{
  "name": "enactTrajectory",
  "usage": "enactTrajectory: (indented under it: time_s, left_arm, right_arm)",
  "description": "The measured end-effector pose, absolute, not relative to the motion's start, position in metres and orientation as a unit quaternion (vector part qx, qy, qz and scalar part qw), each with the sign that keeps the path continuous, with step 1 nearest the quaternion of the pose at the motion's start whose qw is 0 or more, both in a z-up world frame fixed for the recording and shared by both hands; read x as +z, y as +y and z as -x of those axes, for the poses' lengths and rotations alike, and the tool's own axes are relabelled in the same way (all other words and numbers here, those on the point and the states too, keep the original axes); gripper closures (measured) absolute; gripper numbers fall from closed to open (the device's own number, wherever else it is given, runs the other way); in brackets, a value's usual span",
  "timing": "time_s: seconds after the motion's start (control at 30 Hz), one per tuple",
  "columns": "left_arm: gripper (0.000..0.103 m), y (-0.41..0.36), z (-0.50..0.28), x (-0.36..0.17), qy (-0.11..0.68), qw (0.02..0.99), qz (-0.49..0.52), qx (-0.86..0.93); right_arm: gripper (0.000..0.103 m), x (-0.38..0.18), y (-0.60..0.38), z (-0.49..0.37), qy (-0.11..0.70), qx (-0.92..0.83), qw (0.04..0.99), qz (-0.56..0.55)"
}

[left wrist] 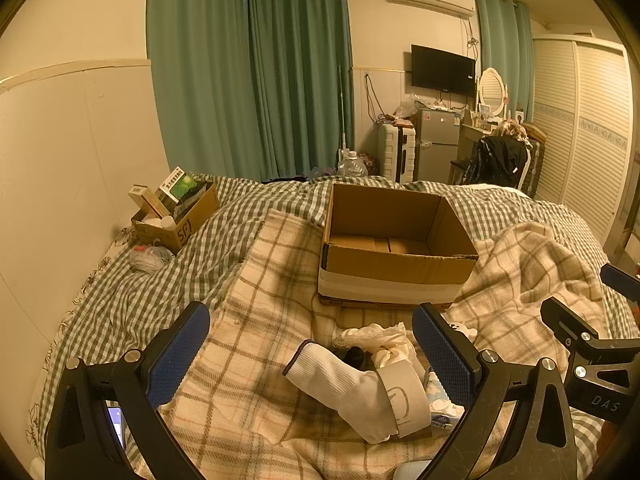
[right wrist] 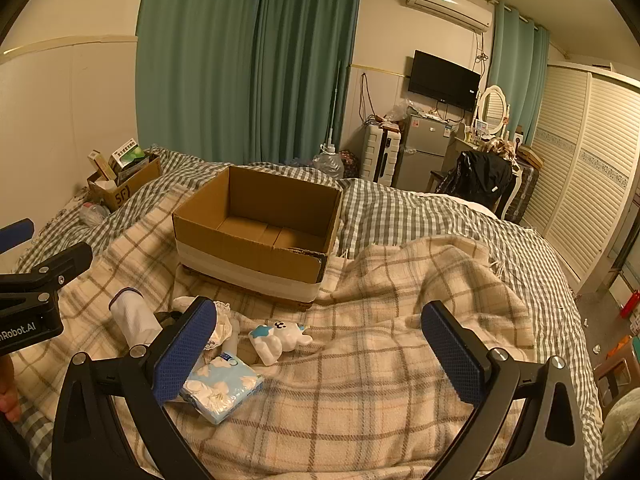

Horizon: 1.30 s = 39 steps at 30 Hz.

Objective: Organize objects

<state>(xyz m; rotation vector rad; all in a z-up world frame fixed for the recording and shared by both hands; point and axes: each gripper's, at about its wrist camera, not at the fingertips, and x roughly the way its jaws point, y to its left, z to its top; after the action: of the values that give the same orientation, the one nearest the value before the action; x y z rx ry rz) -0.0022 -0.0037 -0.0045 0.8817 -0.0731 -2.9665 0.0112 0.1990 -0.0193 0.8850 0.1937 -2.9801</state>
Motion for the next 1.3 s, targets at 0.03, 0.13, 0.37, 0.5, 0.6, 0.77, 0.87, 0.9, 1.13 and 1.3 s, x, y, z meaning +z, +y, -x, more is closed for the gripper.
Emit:
enactTrajectory:
  time_s: [0.03, 0.13, 0.37, 0.5, 0.6, 0.77, 0.87, 0.9, 1.13, 1.3]
  left_arm:
    - [0.0, -0.004, 0.002, -0.004, -0.024, 0.023, -0.285, -0.958]
    - [0.0, -0.004, 0.002, -0.004, -0.024, 0.022, -0.285, -0.958]
    - [0.0, -0.005, 0.002, -0.006, -0.025, 0.021, -0.285, -0.958]
    - [0.0, -0.005, 0.002, -0.006, -0.026, 0.02, -0.287, -0.958]
    - [0.0, -0.005, 0.002, -0.006, -0.025, 0.02, -0.286, -0.958]
    - [0.0, -0.004, 0.002, -0.007, -0.028, 0.017, -0.286, -0.958]
    - [0.0, -0.003, 0.003, -0.008, -0.029, 0.018, -0.289, -0.957]
    - [0.0, -0.003, 0.004, -0.009, -0.029, 0.018, -0.291, -0.956]
    - [0.0, 0.003, 0.013, -0.03, -0.043, 0.016, -0.316, -0.948]
    - [0.0, 0.008, 0.024, -0.059, -0.049, 0.003, -0.359, -0.932]
  right_arm:
    - [0.0, -0.019, 0.199, -0.011, 0.062, -0.957, 0.013, -0.284]
    - [0.0, -0.019, 0.199, -0.011, 0.062, -0.957, 0.013, -0.284]
    - [0.0, -0.019, 0.198, -0.011, 0.063, -0.957, 0.013, -0.283]
    - [0.0, -0.018, 0.198, -0.011, 0.062, -0.957, 0.014, -0.284]
    - [0.0, -0.017, 0.198, -0.011, 0.062, -0.957, 0.014, -0.284]
    - [0.0, -0.015, 0.199, -0.011, 0.063, -0.957, 0.015, -0.284]
    - [0.0, -0.015, 0.2, -0.011, 0.063, -0.956, 0.015, -0.285]
    - [0.0, -0.015, 0.2, -0.01, 0.063, -0.956, 0.014, -0.286]
    - [0.0, -0.022, 0.202, -0.005, 0.063, -0.953, 0.01, -0.297]
    - [0.0, -0.035, 0.205, 0.001, 0.065, -0.948, 0.006, -0.313]
